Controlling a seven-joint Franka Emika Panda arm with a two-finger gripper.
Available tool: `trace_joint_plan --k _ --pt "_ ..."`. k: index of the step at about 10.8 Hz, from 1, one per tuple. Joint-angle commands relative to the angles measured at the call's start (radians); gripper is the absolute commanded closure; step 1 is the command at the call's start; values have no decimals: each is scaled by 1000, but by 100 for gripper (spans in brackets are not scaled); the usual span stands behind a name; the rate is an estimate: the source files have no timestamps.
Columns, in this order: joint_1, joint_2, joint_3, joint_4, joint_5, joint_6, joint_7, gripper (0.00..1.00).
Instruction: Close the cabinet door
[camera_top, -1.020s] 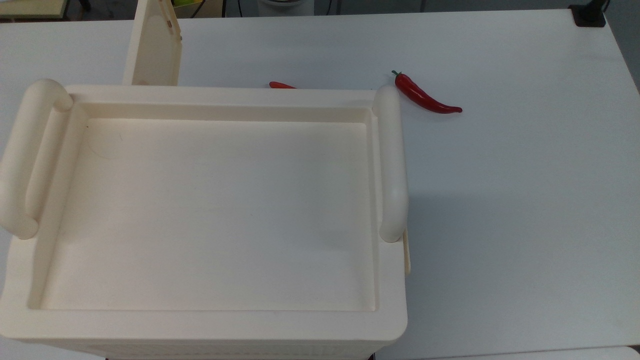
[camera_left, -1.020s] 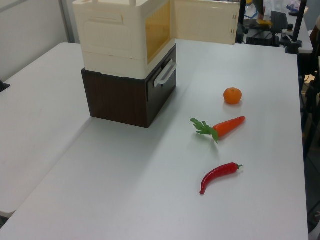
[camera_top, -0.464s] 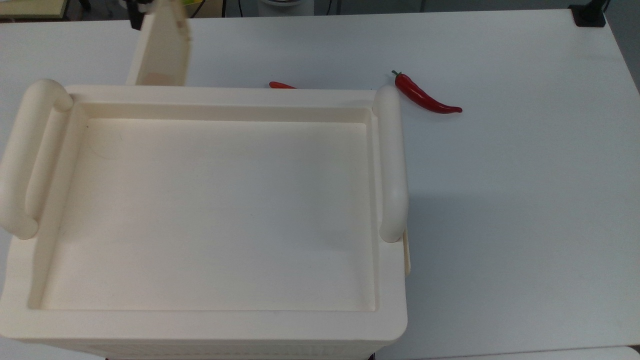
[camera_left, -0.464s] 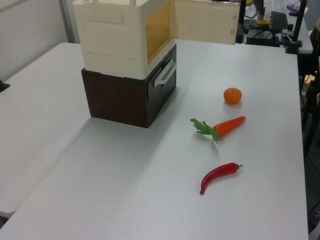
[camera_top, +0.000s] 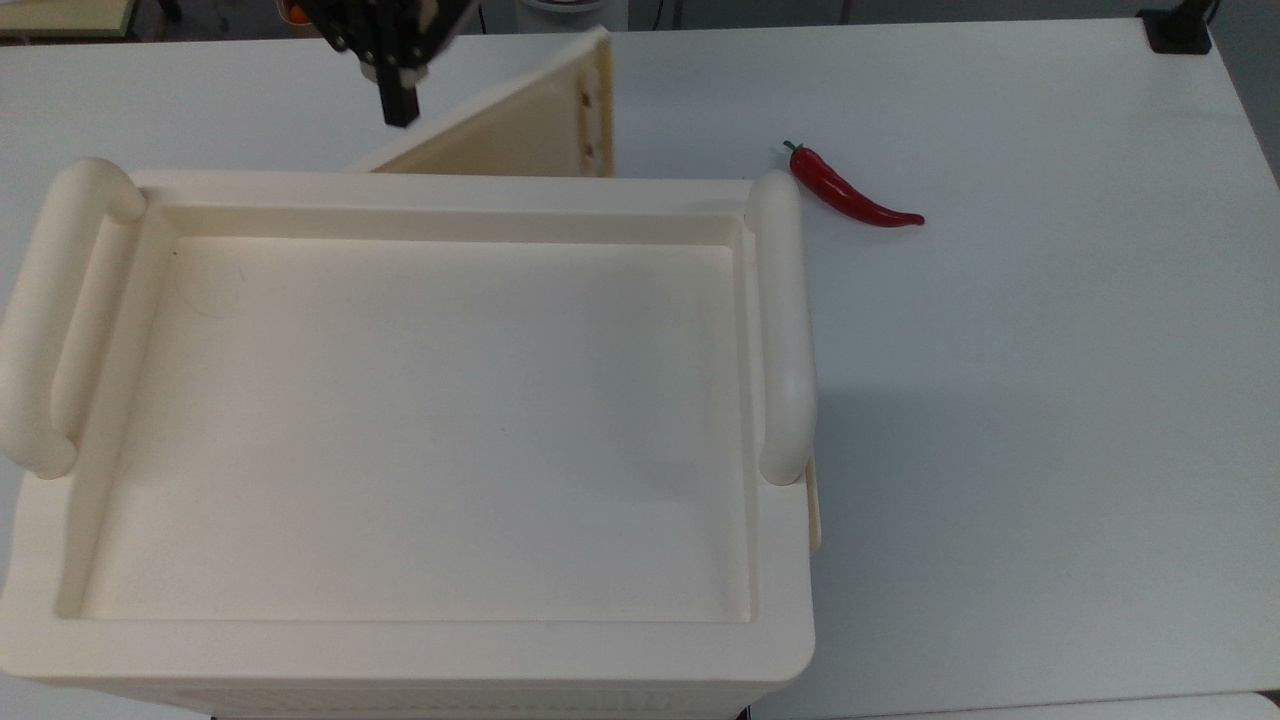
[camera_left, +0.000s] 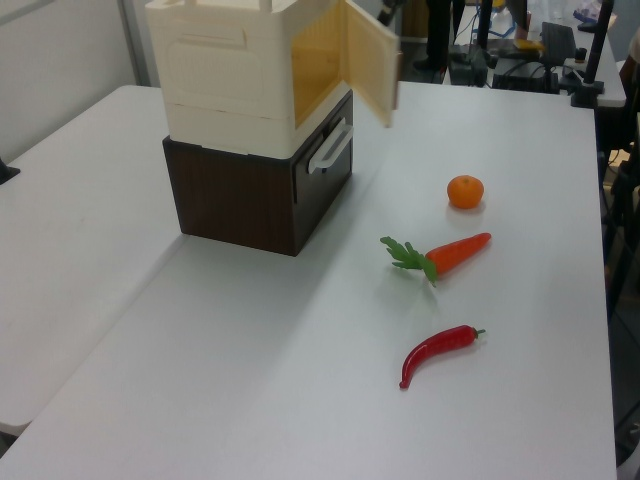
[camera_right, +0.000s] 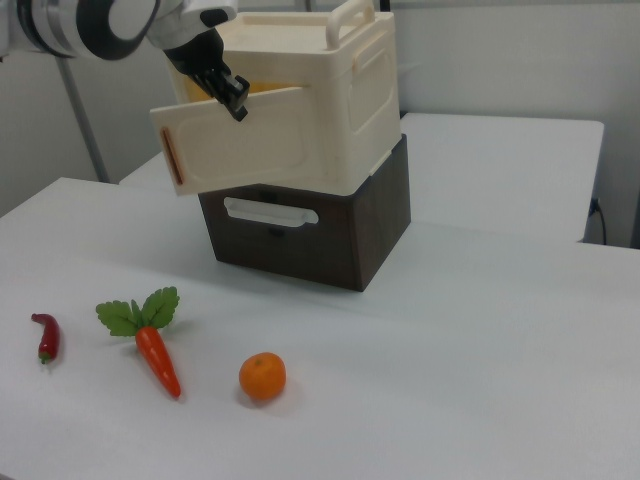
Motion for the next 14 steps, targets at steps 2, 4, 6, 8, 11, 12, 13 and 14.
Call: trace_joint_plan --k 2,4,6,8,11,12,13,14 --pt "2 55 15 -16 11 251 115 100" --pt "2 55 15 -16 11 251 115 100" --pt "4 55 15 -30 5 251 115 100" --pt "5 45 15 -57 -8 224 101 100" --pt "34 6 17 -108 -86 34 46 100" --pt "37 -7 17 -111 -98 -59 3 100" --pt "43 -30 17 -117 -103 -177 -58 100" --pt "44 -59 17 -146 -103 -239 -112 100"
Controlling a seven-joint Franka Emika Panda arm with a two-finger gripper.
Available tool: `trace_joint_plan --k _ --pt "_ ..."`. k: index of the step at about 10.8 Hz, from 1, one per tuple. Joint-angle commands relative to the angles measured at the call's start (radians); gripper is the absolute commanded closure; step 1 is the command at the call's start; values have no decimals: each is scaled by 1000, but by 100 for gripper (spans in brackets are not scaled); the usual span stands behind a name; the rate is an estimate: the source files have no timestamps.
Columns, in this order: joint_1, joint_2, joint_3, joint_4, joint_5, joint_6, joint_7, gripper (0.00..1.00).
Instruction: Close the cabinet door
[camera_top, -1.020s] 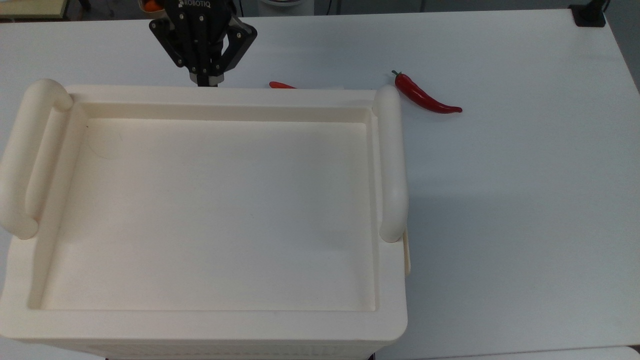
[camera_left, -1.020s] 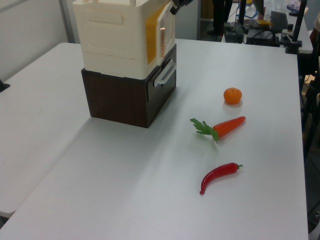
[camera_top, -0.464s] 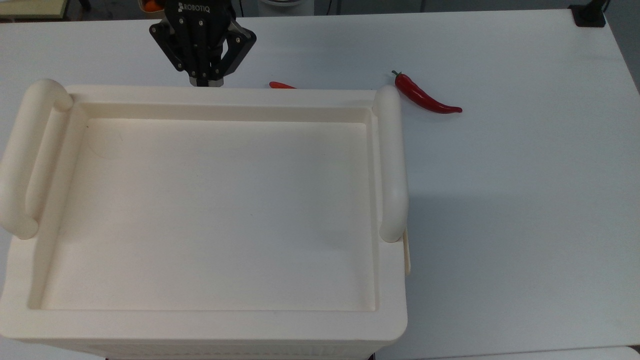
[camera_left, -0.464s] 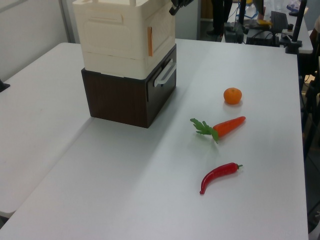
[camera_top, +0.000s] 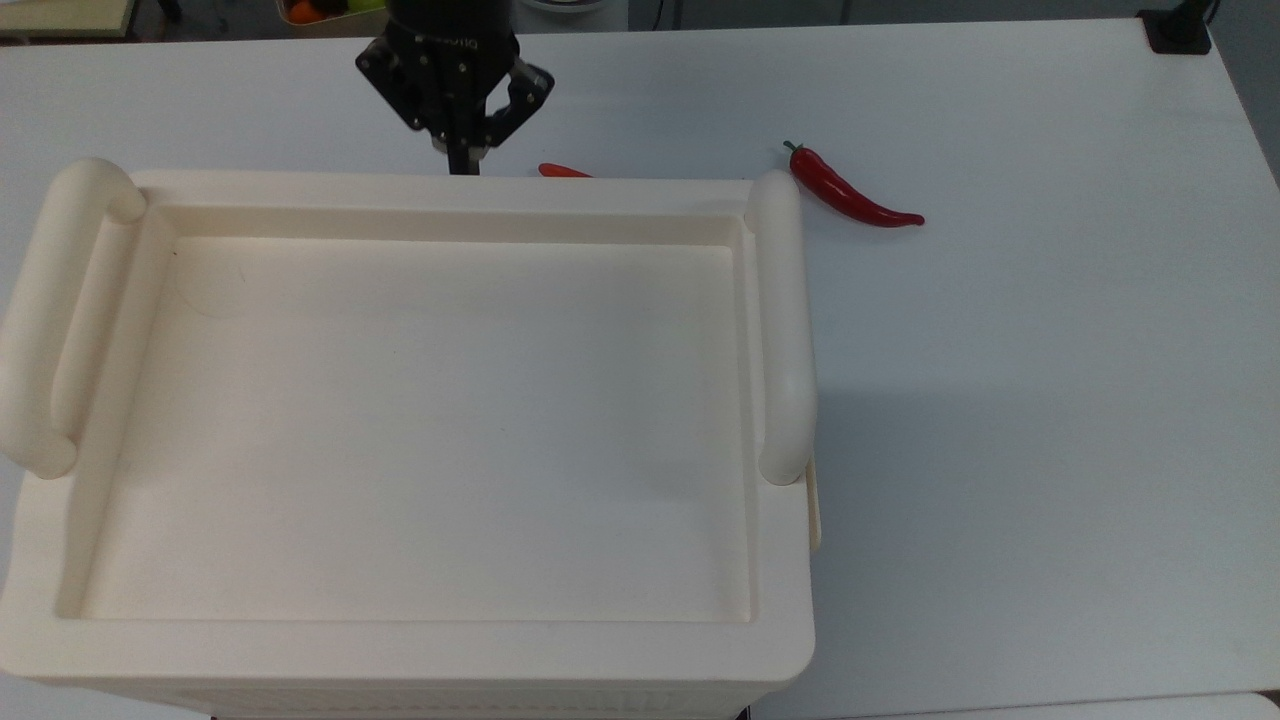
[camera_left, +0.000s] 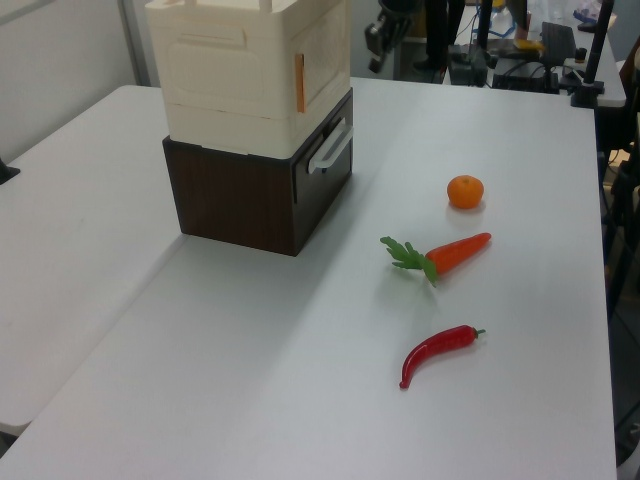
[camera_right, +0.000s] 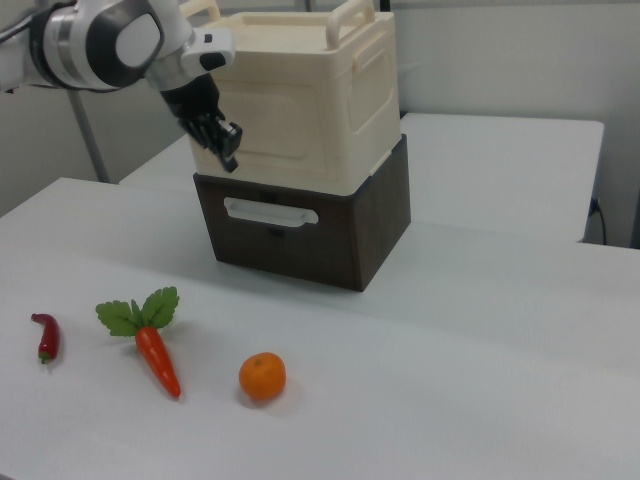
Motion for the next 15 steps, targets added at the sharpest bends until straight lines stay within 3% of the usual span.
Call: trace_joint_plan --k 1,2,5,6,7,8,9,15 --pt "11 -119 -4 -114 -13 -201 -185 100" --pt "2 -139 8 -131 -12 -256 -247 100" --pt "-85 -147 82 -159 -12 -303 -259 100" --pt "-92 -147 82 -159 -12 -304 -259 86" --pt "-93 -147 73 -157 -12 -307 -253 54" --pt "-93 -147 71 -157 -12 -307 -255 7" --pt "-95 -147 71 -157 -13 -315 -256 0" --pt "-96 -147 70 -150 -38 -321 -253 0"
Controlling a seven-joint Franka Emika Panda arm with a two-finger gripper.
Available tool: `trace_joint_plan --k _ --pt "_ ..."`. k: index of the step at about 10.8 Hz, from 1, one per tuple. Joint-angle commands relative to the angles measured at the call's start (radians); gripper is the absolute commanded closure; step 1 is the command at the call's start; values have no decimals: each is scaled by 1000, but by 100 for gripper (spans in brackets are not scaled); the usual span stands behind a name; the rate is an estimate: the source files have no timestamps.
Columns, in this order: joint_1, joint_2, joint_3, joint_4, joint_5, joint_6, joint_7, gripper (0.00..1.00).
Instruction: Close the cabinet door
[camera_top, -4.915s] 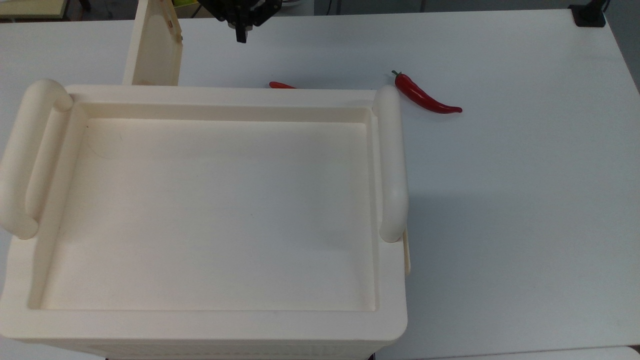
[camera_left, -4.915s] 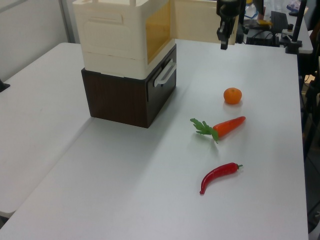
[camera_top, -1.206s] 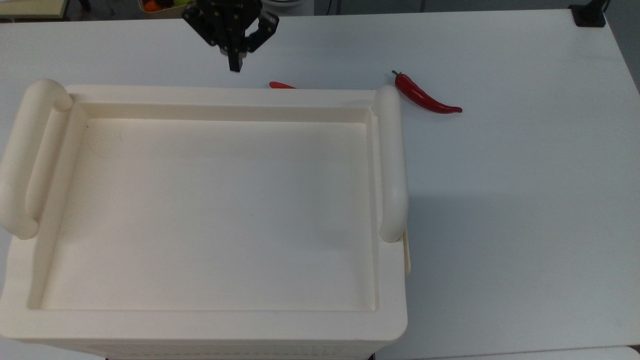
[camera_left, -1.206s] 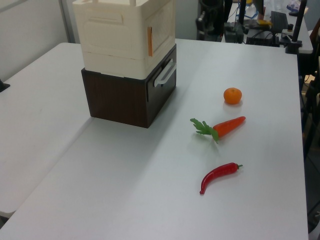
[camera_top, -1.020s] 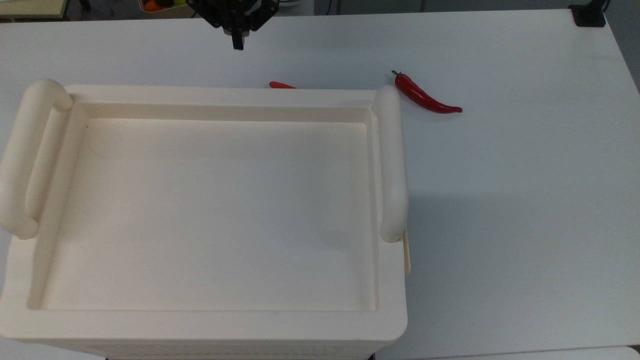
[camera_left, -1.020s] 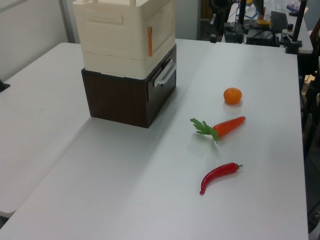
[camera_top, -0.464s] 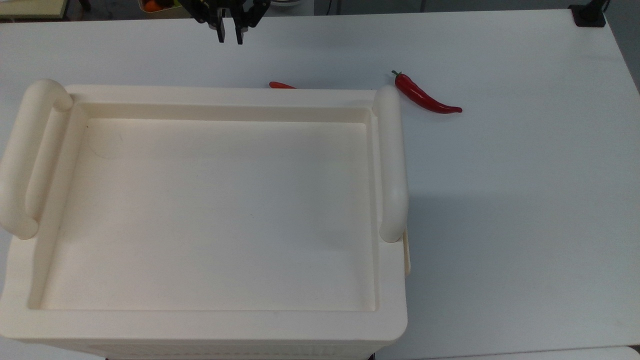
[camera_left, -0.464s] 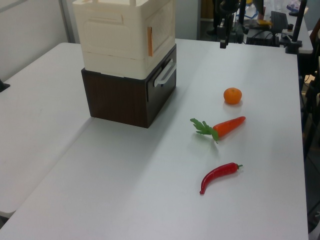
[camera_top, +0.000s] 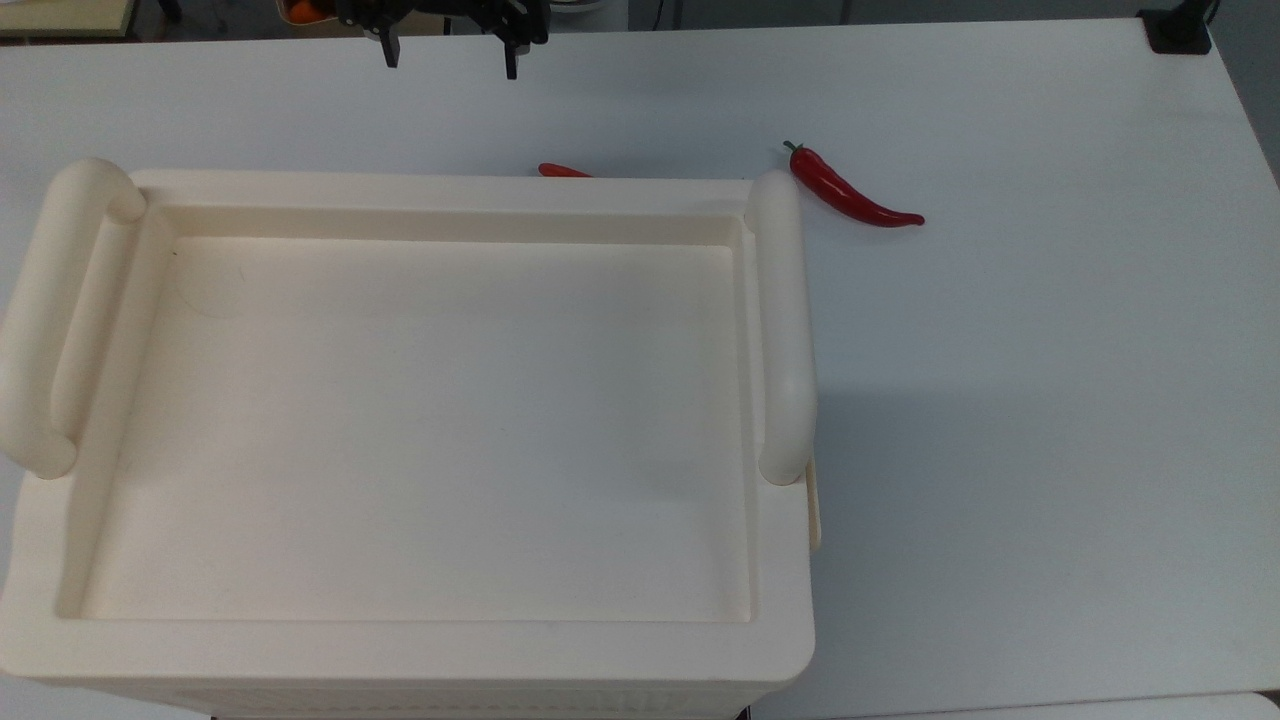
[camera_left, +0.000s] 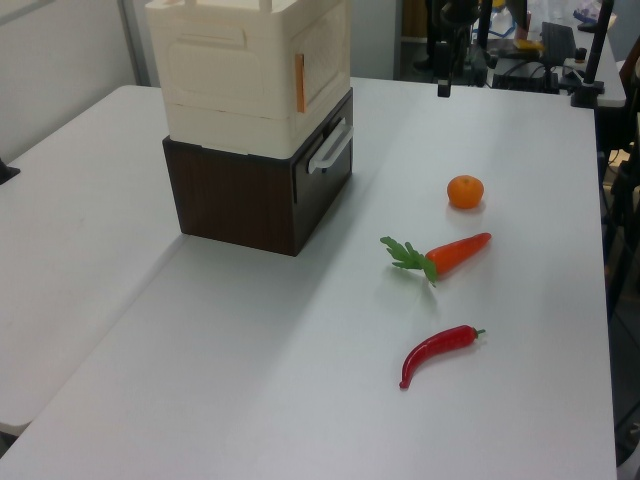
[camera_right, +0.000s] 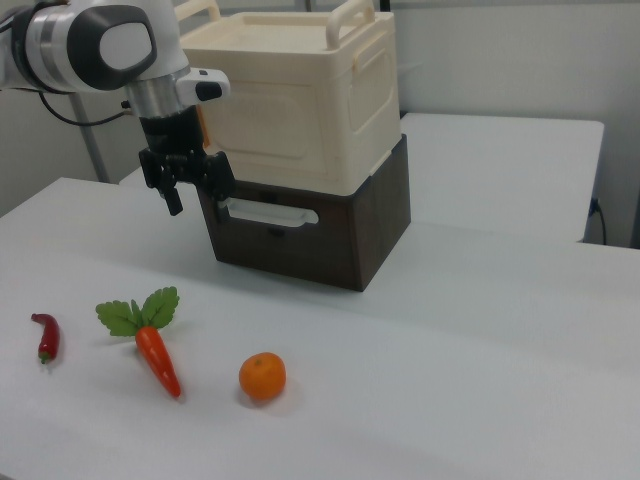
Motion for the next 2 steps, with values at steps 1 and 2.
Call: trace_joint_plan --k 1,2 --pt "-7 -31 6 -22 -14 -18 -13 0" --pt "-5 -31 5 -22 -14 -19 -13 0"
